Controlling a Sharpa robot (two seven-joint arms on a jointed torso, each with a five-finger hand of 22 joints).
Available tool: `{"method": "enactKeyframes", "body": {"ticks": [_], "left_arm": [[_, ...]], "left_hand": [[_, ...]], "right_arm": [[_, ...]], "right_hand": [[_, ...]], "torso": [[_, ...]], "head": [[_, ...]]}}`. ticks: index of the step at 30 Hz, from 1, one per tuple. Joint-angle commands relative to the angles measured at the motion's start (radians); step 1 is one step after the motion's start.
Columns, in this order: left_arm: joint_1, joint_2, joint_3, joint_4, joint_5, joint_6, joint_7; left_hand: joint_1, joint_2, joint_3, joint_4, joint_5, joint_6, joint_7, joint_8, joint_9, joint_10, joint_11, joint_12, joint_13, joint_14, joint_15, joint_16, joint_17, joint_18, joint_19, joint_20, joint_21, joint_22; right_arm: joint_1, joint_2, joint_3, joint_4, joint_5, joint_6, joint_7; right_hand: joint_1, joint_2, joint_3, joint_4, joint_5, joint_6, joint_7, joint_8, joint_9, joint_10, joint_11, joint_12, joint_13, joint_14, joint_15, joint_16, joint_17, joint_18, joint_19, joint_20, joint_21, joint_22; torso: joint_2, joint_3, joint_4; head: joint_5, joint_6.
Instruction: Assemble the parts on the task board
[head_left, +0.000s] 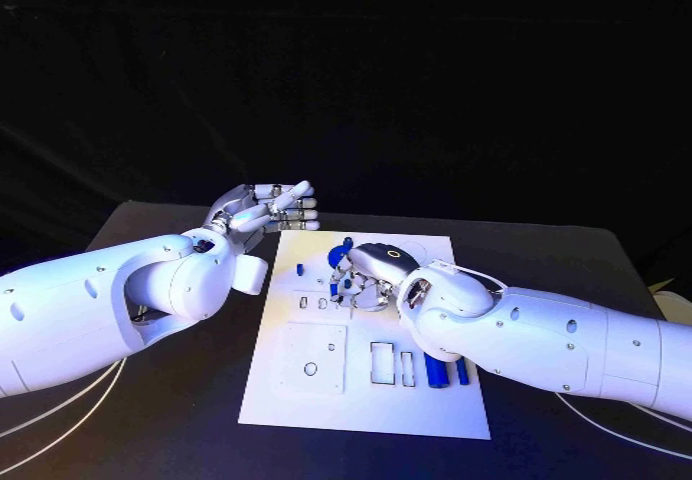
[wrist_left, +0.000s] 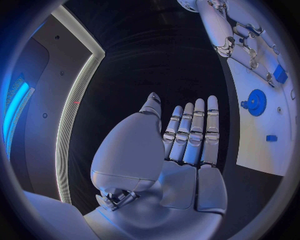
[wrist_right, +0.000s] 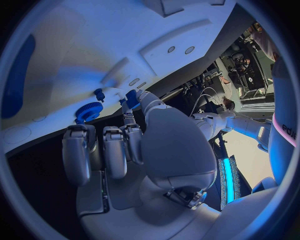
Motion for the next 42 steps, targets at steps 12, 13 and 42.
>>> {"method": "enactKeyframes", "body": {"ticks": [12,13,42], "left_arm": [[0.001,0.002,0.001,0.003,0.004,0.020,0.003],[0.001,0.002,0.001,0.003,0.004,0.020,0.003],[0.001,-0.001,0.001,0.003,0.004,0.021,0.001]], "left_hand": [[0.006,0.000,-0.001,-0.004,-0.005,0.006,0.003,-0.005,-0.001,0.008,0.001,-0.007,0.000,0.001,0.004,-0.008,0.002,0.013,0.002,-0.001,0.002,-0.001],[0.006,0.000,-0.001,-0.004,-0.005,0.006,0.003,-0.005,-0.001,0.008,0.001,-0.007,0.000,0.001,0.004,-0.008,0.002,0.013,0.002,-0.001,0.002,-0.001],[0.006,0.000,-0.001,-0.004,-0.005,0.006,0.003,-0.005,-0.001,0.008,0.001,-0.007,0.000,0.001,0.004,-0.008,0.002,0.013,0.002,-0.001,0.002,-0.001]], "right_arm": [[-0.008,0.020,-0.002,-0.004,-0.101,0.059,-0.052],[-0.008,0.020,-0.002,-0.004,-0.102,0.061,-0.052],[-0.013,0.029,-0.006,-0.011,-0.127,0.122,-0.083]], "right_hand": [[-0.012,-0.003,-0.003,0.005,0.003,-0.002,-0.004,0.004,0.001,0.001,0.000,-0.002,0.124,0.095,-0.006,0.004,0.224,-0.012,0.044,-0.006,0.004,0.190],[-0.012,-0.003,-0.003,0.005,0.003,-0.002,-0.004,0.004,0.001,0.001,0.000,-0.002,0.124,0.095,-0.006,0.004,0.224,-0.012,0.044,-0.006,0.004,0.190],[-0.029,-0.017,-0.010,0.007,0.004,-0.018,0.002,-0.005,0.000,-0.010,0.004,-0.016,0.112,0.093,-0.003,-0.001,0.214,-0.009,0.035,-0.004,-0.008,0.181]], "torso": [[-0.001,0.0003,-0.0015],[-0.001,0.0003,-0.0015],[-0.001,0.0006,-0.0020]], "head": [[0.009,-0.009],[0.009,-0.009],[0.009,-0.014]]}}
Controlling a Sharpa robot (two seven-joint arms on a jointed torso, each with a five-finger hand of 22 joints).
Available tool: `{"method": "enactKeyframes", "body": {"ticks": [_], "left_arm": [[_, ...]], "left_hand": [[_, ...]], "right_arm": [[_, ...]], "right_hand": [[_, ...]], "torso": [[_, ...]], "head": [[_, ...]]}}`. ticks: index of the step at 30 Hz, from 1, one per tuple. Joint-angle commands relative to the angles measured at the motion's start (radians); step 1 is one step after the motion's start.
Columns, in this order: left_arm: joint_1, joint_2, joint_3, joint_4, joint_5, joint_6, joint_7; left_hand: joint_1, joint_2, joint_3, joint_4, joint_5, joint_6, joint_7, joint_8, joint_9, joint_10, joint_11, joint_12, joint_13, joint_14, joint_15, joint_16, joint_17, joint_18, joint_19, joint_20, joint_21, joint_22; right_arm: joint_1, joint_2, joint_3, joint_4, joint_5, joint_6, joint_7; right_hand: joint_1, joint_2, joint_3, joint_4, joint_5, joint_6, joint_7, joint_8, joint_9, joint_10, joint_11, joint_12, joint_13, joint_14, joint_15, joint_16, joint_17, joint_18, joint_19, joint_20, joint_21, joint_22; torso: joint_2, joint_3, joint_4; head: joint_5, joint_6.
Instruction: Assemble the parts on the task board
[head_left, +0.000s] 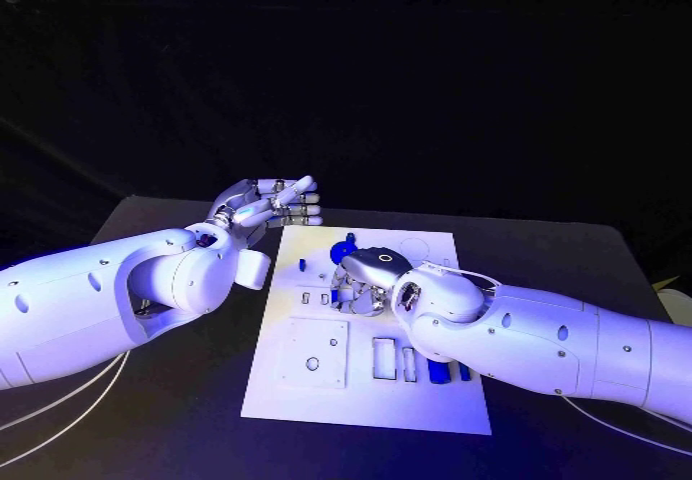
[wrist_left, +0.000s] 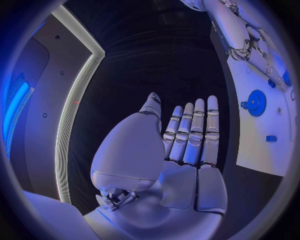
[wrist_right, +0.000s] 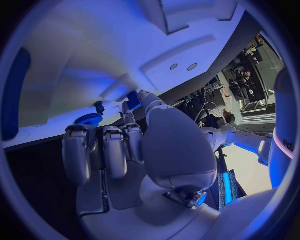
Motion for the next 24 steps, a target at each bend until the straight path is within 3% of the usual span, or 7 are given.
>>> {"method": "enactKeyframes", "body": {"ticks": [1,24], "left_arm": [[0.001,0.001,0.001,0.002,0.002,0.017,0.003],[0.001,0.000,0.001,0.003,0.002,0.018,0.002]], "left_hand": [[0.006,0.000,-0.001,-0.004,-0.005,0.006,0.003,-0.005,-0.001,0.008,0.001,-0.003,0.000,0.001,0.004,-0.003,0.001,0.013,0.002,-0.001,0.002,-0.001],[0.006,0.001,-0.003,-0.003,-0.005,0.006,0.003,-0.006,-0.001,0.008,0.002,-0.005,0.000,0.001,0.004,-0.005,0.001,0.013,0.002,-0.001,0.002,-0.002]], "right_arm": [[-0.003,0.001,-0.003,-0.002,-0.017,0.037,-0.016],[-0.004,0.005,-0.003,0.001,-0.023,0.010,-0.023]], "right_hand": [[-0.012,0.001,-0.004,0.002,0.005,-0.011,0.003,-0.007,-0.003,-0.009,0.001,-0.007,0.110,0.092,-0.002,-0.001,0.213,-0.009,0.034,-0.004,-0.009,0.180],[-0.048,-0.028,-0.023,0.010,-0.012,-0.074,0.030,-0.044,-0.013,-0.038,0.025,-0.040,0.082,0.089,0.018,-0.006,0.202,-0.004,0.021,0.013,-0.029,0.167]], "torso": [[0.000,0.0000,-0.0004],[0.000,0.0002,0.0001]], "head": [[0.001,0.000],[-0.004,0.002]]}}
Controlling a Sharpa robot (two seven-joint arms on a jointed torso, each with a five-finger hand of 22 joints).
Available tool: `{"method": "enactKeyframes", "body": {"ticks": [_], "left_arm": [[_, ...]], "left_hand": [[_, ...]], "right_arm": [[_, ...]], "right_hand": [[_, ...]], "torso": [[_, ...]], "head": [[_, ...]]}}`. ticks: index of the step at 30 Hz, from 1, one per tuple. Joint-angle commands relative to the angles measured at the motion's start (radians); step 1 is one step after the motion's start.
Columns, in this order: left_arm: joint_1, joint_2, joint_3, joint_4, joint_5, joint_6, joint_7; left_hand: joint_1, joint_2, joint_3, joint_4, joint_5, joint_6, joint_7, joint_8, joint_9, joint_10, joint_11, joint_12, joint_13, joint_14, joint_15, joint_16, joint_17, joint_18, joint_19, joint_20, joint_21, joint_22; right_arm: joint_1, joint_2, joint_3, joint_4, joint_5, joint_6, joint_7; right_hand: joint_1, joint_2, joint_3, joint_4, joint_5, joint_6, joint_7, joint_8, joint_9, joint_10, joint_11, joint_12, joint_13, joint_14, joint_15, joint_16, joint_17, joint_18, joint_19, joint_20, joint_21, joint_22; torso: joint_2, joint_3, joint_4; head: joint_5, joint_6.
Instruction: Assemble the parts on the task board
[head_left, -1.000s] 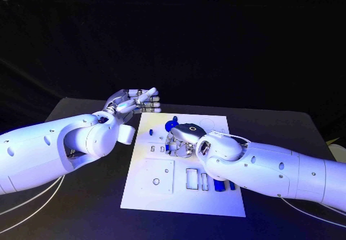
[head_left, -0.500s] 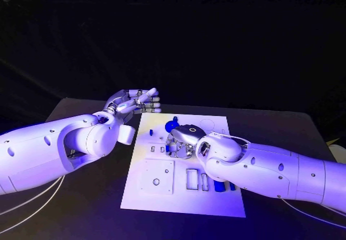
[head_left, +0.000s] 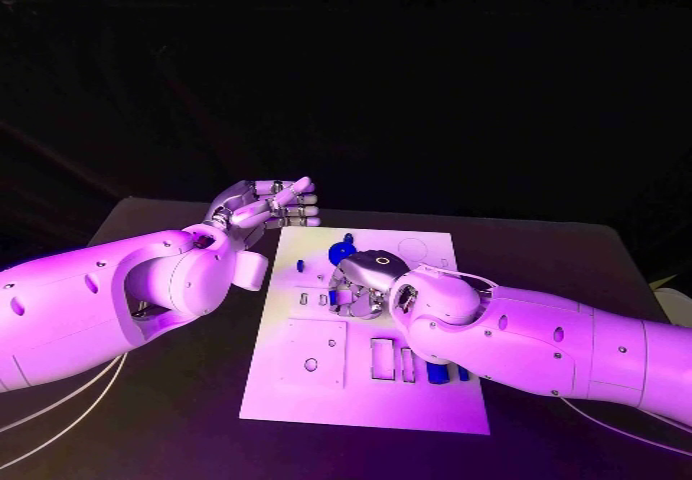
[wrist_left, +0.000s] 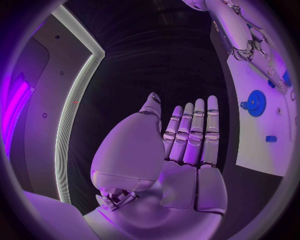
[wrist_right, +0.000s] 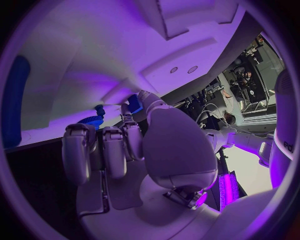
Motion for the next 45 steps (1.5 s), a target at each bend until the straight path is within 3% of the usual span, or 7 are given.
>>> {"method": "enactKeyframes", "body": {"ticks": [1,18,29,31,32,36,45], "left_arm": [[0.001,0.001,0.001,0.003,0.002,0.017,0.003],[0.001,0.000,0.001,-0.008,-0.039,0.034,-0.050],[0.001,0.020,0.001,-0.083,-0.365,0.140,-0.315],[0.002,0.023,0.001,-0.095,-0.431,0.165,-0.377],[0.003,0.027,0.001,-0.103,-0.493,0.186,-0.430],[0.017,0.045,0.001,-0.121,-0.660,0.239,-0.556],[0.042,0.096,0.001,-0.130,-0.946,0.366,-0.826]], "left_hand": [[0.006,0.001,-0.003,-0.003,-0.005,0.006,0.003,-0.006,-0.001,0.008,0.002,-0.005,0.000,0.001,0.004,-0.005,0.001,0.013,0.002,-0.001,0.002,-0.001],[0.023,0.008,-0.006,-0.017,-0.003,0.016,-0.003,-0.012,0.001,0.020,-0.006,-0.006,0.001,0.061,-0.011,0.016,0.017,0.015,0.036,-0.014,0.024,0.006],[0.039,-0.029,0.116,0.023,0.002,0.176,-0.098,0.036,0.030,0.305,-0.120,0.095,0.055,0.369,-0.135,0.204,0.179,0.013,0.274,-0.143,0.259,0.123],[-0.016,-0.039,0.126,0.030,0.002,0.201,-0.117,0.047,0.042,0.363,-0.161,0.142,0.092,0.491,-0.171,0.562,0.478,0.005,0.340,-0.174,0.390,0.236],[-0.048,-0.054,0.134,0.027,0.000,0.205,-0.130,0.049,0.050,0.379,-0.157,0.173,0.123,0.498,-0.181,0.939,0.865,-0.049,0.467,-0.191,0.674,0.623],[-0.112,-0.086,0.240,0.022,0.007,0.223,-0.167,0.079,0.114,0.354,-0.178,0.365,0.326,0.508,-0.198,1.366,1.338,-0.113,0.578,-0.223,1.023,1.104],[-0.272,-0.092,0.176,0.034,-0.007,0.201,-0.158,0.135,0.240,0.324,-0.185,0.858,0.835,0.534,-0.203,1.460,1.463,-0.151,0.657,-0.217,1.136,1.322]], "right_arm": [[-0.001,0.001,0.000,0.001,-0.017,0.001,-0.010],[0.008,-0.071,0.005,0.091,0.066,-0.235,0.101],[0.101,-0.290,0.016,0.263,0.480,-0.173,0.212],[0.114,-0.330,0.016,0.284,0.510,-0.159,0.210],[0.123,-0.361,0.017,0.298,0.529,-0.150,0.204],[0.139,-0.412,0.017,0.305,0.566,-0.139,0.191],[0.148,-0.453,0.017,0.287,0.601,-0.140,0.174]], "right_hand": [[-0.013,0.000,-0.009,0.001,-0.008,-0.008,0.002,-0.006,-0.002,-0.009,0.002,-0.006,0.081,0.090,0.011,-0.007,0.201,-0.003,0.016,0.010,-0.005,0.166],[-0.003,-0.035,-0.177,0.096,-0.034,-0.121,0.032,-0.012,-0.015,-0.068,0.031,-0.064,0.022,0.083,0.036,-0.019,0.176,0.009,-0.014,0.035,-0.056,0.134],[0.035,0.006,-0.173,0.095,0.018,-0.072,0.015,0.022,-0.001,-0.098,0.017,-0.096,-0.013,0.067,0.024,-0.051,0.118,0.030,-0.069,0.027,-0.141,0.075],[0.035,0.007,-0.175,0.095,0.020,-0.070,0.014,0.024,-0.001,-0.097,0.016,-0.096,-0.013,0.067,0.023,-0.051,0.118,0.030,-0.068,0.026,-0.141,0.075],[0.034,0.008,-0.176,0.096,0.023,-0.067,0.013,0.027,0.000,-0.097,0.015,-0.097,-0.014,0.067,0.022,-0.052,0.118,0.029,-0.066,0.025,-0.139,0.077],[0.033,0.009,-0.179,0.096,0.026,-0.064,0.011,0.030,0.001,-0.097,0.013,-0.097,-0.015,0.066,0.021,-0.053,0.116,0.028,-0.064,0.024,-0.137,0.079],[0.032,0.009,-0.184,0.096,0.038,-0.061,0.009,0.034,0.003,-0.097,0.011,-0.099,-0.018,0.065,0.019,-0.057,0.110,0.029,-0.064,0.022,-0.140,0.078]], "torso": [[0.000,0.0000,0.0002],[-0.005,0.0015,-0.0043],[-0.035,0.0038,-0.0142],[-0.042,0.0051,-0.0173],[-0.046,0.0062,-0.0189],[-0.054,0.0089,-0.0203],[-0.064,0.0156,-0.0191]], "head": [[0.001,0.000],[0.004,0.007],[0.018,0.004],[0.023,0.001],[0.026,-0.002],[0.031,-0.008],[0.043,-0.020]]}}
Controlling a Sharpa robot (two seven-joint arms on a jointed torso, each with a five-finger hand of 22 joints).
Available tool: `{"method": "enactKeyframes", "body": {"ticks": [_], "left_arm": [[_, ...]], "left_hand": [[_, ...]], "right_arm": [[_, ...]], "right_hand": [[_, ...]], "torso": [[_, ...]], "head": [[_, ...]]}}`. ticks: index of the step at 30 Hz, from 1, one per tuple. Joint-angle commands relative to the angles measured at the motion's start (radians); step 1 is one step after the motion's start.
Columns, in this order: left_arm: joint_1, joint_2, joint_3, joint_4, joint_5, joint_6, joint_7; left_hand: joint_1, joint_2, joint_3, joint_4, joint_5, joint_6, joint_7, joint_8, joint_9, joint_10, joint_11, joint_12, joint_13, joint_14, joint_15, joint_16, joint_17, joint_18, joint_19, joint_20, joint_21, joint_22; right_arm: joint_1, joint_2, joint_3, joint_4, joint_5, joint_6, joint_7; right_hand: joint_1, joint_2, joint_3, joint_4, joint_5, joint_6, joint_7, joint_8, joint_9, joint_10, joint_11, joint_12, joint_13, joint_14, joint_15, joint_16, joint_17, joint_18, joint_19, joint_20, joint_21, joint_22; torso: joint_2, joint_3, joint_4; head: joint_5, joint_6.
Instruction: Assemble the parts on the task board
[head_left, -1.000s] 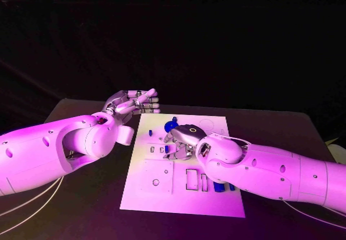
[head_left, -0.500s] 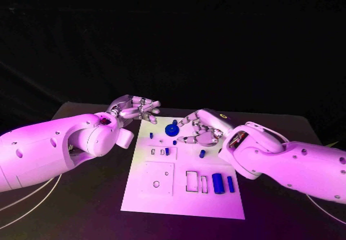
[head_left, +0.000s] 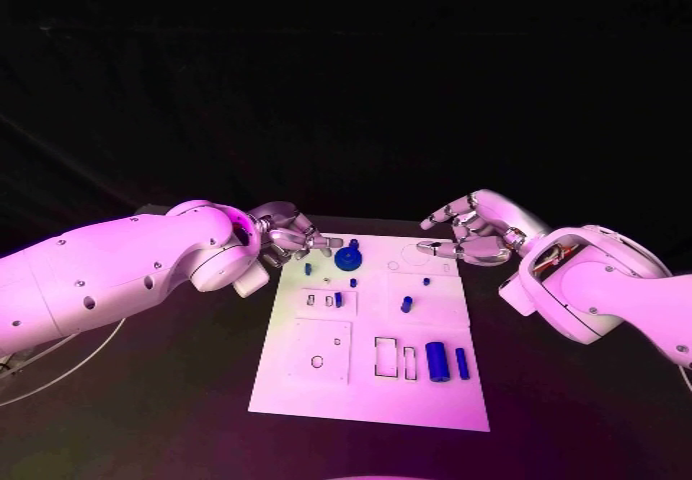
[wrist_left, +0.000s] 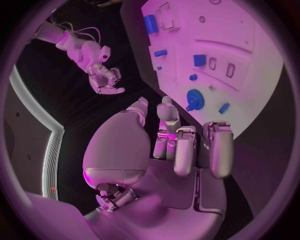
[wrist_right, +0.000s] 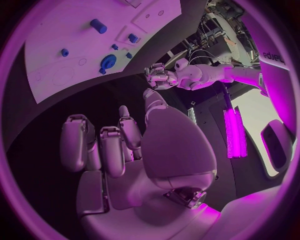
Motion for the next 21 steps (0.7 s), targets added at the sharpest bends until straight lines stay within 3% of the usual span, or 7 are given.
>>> {"method": "enactKeyframes", "body": {"ticks": [1,10,21], "left_arm": [[0.006,0.020,0.000,-0.004,-0.221,0.123,-0.227],[0.010,0.102,-0.003,-0.041,-0.296,0.187,-0.375],[0.009,0.183,-0.014,-0.101,-0.308,0.232,-0.421]], "left_hand": [[-0.011,0.004,-0.021,0.002,-0.002,-0.014,-0.001,0.017,0.037,-0.011,0.003,0.093,0.097,0.105,-0.009,0.002,0.263,-0.012,0.059,-0.001,0.012,0.172],[-0.037,0.011,-0.072,0.004,0.000,-0.029,-0.005,0.047,0.105,-0.007,0.000,0.190,0.201,0.105,-0.010,0.002,0.263,-0.021,0.083,-0.002,0.031,0.218],[-0.035,0.019,-0.080,0.004,0.001,-0.035,-0.006,0.056,0.127,-0.007,-0.001,0.208,0.221,0.105,-0.011,0.002,0.263,-0.023,0.088,-0.002,0.035,0.227]], "right_arm": [[0.001,-0.004,0.000,-0.004,0.048,0.021,-0.005],[0.002,-0.004,0.000,-0.018,0.051,0.023,-0.021],[0.002,0.003,0.000,-0.027,0.041,0.021,-0.033]], "right_hand": [[0.002,0.008,-0.007,-0.002,0.007,0.007,0.001,0.006,0.001,-0.004,-0.007,-0.006,-0.002,0.063,-0.007,-0.006,0.110,0.012,-0.003,-0.007,-0.002,0.078],[0.002,0.008,-0.010,-0.002,0.014,0.007,0.000,0.008,0.002,-0.005,-0.007,-0.008,-0.004,0.062,-0.008,-0.008,0.108,0.013,-0.003,-0.008,-0.005,0.077],[0.005,0.008,-0.021,-0.002,0.056,0.003,-0.001,0.012,0.003,-0.010,-0.009,-0.015,-0.012,0.062,-0.010,-0.011,0.105,0.014,-0.004,-0.011,-0.013,0.074]], "torso": [[-0.006,0.0041,0.0003],[-0.005,0.0045,0.0023],[-0.004,0.0035,0.0003]], "head": [[0.003,-0.005],[0.007,-0.014],[0.008,-0.014]]}}
